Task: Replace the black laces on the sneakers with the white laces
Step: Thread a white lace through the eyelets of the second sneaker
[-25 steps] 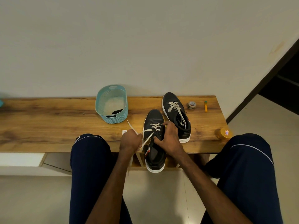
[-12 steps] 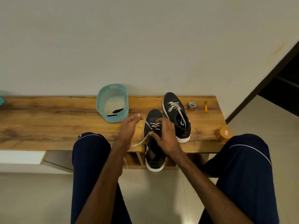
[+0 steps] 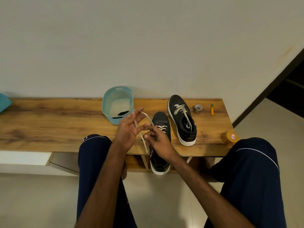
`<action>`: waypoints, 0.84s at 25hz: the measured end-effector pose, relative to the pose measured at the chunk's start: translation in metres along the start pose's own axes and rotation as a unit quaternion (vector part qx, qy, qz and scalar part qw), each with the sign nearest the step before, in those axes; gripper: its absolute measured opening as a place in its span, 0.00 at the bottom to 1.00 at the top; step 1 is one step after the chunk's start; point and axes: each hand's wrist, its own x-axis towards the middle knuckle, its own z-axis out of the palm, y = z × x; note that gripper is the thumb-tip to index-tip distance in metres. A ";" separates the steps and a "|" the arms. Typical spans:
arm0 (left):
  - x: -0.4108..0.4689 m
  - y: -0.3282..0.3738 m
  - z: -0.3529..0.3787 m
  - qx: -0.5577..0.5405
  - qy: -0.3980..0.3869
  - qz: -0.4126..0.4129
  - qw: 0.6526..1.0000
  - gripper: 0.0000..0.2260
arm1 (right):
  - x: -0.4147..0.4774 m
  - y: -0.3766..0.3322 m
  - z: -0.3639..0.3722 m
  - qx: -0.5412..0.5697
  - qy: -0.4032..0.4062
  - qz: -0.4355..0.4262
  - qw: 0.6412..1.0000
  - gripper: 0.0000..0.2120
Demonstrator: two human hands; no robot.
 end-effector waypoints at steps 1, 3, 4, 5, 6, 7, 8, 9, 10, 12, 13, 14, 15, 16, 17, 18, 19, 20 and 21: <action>0.001 0.000 -0.002 0.008 0.012 0.002 1.000 0.15 | 0.000 -0.002 -0.005 0.031 -0.004 0.002 1.000 0.13; 0.002 0.000 -0.005 0.039 0.036 0.007 0.999 0.15 | 0.002 -0.007 -0.020 0.093 -0.014 0.011 0.996 0.11; 0.003 -0.003 -0.005 0.041 0.040 0.003 0.998 0.15 | 0.002 -0.008 -0.027 0.123 -0.017 0.029 0.992 0.11; 0.003 -0.006 -0.005 0.026 0.037 -0.007 0.999 0.16 | 0.000 -0.009 -0.032 0.157 -0.025 0.052 0.986 0.11; 0.002 -0.010 -0.004 0.000 0.031 -0.023 0.999 0.16 | -0.002 -0.009 -0.034 0.158 -0.028 0.068 0.985 0.12; 0.001 -0.013 -0.002 -0.027 0.023 -0.044 0.998 0.17 | -0.004 -0.007 -0.033 0.136 -0.023 0.070 0.988 0.12; 0.000 -0.016 0.000 -0.053 0.011 -0.065 0.996 0.18 | -0.005 -0.001 -0.031 0.076 -0.013 0.064 0.995 0.12; -0.001 -0.019 0.002 -0.080 -0.001 -0.083 0.993 0.18 | -0.006 0.006 -0.027 0.029 -0.015 0.055 0.998 0.13; -0.003 -0.019 0.003 -0.107 -0.011 -0.098 0.989 0.18 | -0.007 0.008 -0.021 -0.003 -0.026 0.052 0.998 0.15; -0.005 -0.018 0.005 -0.161 -0.031 -0.117 0.979 0.18 | -0.008 0.010 -0.010 0.010 -0.049 0.048 0.998 0.20; -0.005 -0.017 0.005 -0.185 -0.034 -0.119 0.975 0.18 | -0.006 0.010 -0.006 0.025 -0.056 0.047 0.997 0.21; -0.005 -0.015 0.003 -0.203 -0.029 -0.116 0.972 0.17 | -0.005 0.007 -0.004 0.026 -0.057 0.051 0.997 0.20; -0.004 -0.013 0.000 -0.215 -0.019 -0.109 0.970 0.17 | -0.003 0.005 -0.003 0.024 -0.050 0.052 0.997 0.16; -0.003 -0.011 -0.003 -0.219 -0.006 -0.101 0.970 0.17 | -0.002 0.003 -0.004 0.015 -0.035 0.049 0.998 0.12; -0.002 -0.010 -0.006 -0.210 0.010 -0.091 0.973 0.16 | -0.001 0.001 -0.007 0.012 -0.019 0.041 0.999 0.09; -0.001 -0.009 -0.009 -0.180 0.031 -0.081 0.980 0.16 | 0.000 -0.003 -0.013 0.008 -0.006 0.035 0.999 0.06; -0.001 -0.009 -0.012 -0.127 0.054 -0.075 0.988 0.15 | 0.002 -0.007 -0.019 0.009 0.003 0.031 0.999 0.05; -0.001 -0.011 -0.014 -0.059 0.077 -0.074 0.993 0.14 | 0.004 -0.013 -0.027 0.006 0.011 0.034 0.999 0.04; -0.002 -0.015 -0.016 0.006 0.102 -0.080 0.992 0.14 | 0.005 -0.019 -0.034 0.004 0.020 0.043 0.999 0.04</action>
